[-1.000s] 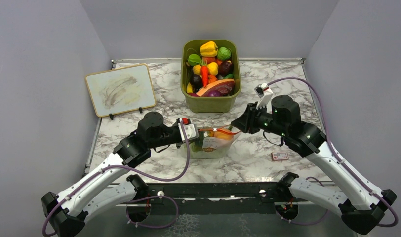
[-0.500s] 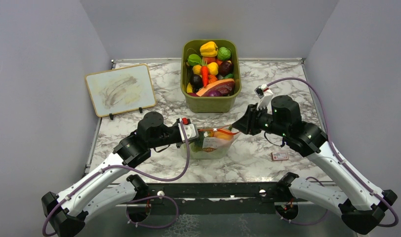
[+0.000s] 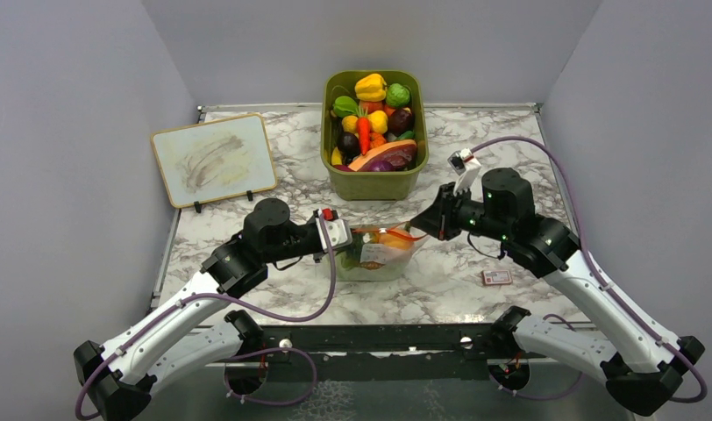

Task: Place the food in the zip-top bag and seal the zipper
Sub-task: Zip the zipper food storage bag at the center of the board.

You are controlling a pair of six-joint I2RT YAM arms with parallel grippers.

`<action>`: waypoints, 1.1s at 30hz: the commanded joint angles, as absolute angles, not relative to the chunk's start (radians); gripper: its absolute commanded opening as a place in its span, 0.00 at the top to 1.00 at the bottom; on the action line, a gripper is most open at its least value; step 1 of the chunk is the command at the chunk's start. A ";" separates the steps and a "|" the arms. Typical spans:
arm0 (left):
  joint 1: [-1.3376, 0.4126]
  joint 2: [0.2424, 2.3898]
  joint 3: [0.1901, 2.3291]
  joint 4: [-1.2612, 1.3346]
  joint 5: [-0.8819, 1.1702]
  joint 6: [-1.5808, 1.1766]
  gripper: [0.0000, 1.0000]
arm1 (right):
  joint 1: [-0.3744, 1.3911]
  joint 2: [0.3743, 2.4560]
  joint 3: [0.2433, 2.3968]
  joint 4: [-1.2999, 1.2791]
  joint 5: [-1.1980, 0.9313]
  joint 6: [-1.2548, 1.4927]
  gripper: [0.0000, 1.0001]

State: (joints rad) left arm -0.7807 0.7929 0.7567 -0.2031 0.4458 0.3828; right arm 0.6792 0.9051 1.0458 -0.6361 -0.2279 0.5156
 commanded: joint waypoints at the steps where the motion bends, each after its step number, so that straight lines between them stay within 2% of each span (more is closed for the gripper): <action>1: -0.781 0.771 0.764 -0.073 0.489 0.359 1.00 | 0.679 0.942 1.036 -0.527 -0.403 0.479 0.99; 13: -0.781 0.778 0.753 -0.032 0.496 0.345 1.00 | 0.704 1.066 0.991 -0.521 -0.473 0.463 0.99; 26: -0.781 0.777 0.726 0.008 0.521 0.321 1.00 | 0.778 1.135 0.929 -0.322 -0.444 0.560 0.99; 33: -0.781 0.760 0.724 -0.030 0.507 0.345 1.00 | 0.778 1.050 0.975 -0.478 -0.263 0.529 0.82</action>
